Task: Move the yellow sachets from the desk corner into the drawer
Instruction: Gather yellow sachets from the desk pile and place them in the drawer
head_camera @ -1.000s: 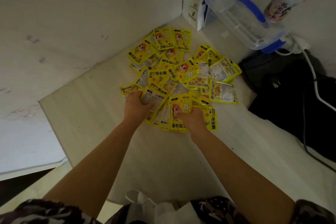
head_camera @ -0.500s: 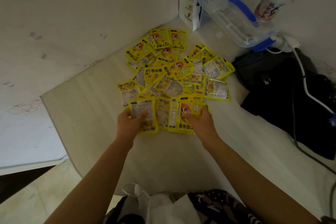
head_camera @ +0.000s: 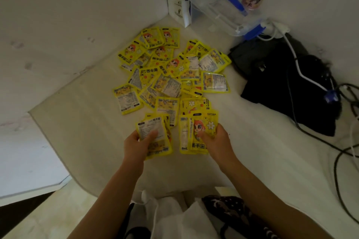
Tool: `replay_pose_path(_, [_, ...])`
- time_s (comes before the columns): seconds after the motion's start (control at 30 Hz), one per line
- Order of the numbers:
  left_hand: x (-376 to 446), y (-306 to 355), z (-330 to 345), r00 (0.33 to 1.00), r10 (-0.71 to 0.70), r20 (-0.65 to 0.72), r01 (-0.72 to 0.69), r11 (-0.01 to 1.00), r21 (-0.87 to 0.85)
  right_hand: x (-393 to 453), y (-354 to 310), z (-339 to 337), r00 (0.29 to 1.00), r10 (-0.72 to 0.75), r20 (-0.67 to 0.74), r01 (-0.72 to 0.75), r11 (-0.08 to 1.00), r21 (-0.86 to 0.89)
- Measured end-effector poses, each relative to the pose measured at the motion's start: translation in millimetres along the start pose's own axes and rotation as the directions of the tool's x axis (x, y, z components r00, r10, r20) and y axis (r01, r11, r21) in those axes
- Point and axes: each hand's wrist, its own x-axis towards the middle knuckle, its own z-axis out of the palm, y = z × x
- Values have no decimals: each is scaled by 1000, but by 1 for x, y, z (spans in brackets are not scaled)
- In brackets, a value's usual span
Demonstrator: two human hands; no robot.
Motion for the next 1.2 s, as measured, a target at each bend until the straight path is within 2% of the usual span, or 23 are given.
replay_pose_path(0.2, [-10,-7,-19,987,-7,158,-7,996,88,-45,19,15,986,53,-158,-41,997,73])
replay_pose_path(0.43, [-29,-18,-48,936,-4,351,-79,972,222,-121,59,40,921,242,-305,-169,954,247])
replay_pose_path(0.63, [-60,-42,-36,882,-36,469,-160,915,371,-186,92,33,851,304,-429,-121,907,403])
replay_pose_path(0.9, [-137,-86,2,722,-86,686,-334,826,454,-279,158,10,708,449,-546,-79,818,570])
replay_pose_path(1.07, [-194,-133,13,637,-193,746,-380,764,522,-351,214,1,601,555,-575,-17,729,685])
replay_pose_path(1.2, [-246,-176,11,608,-239,757,-384,745,545,-411,258,-7,564,600,-567,28,673,739])
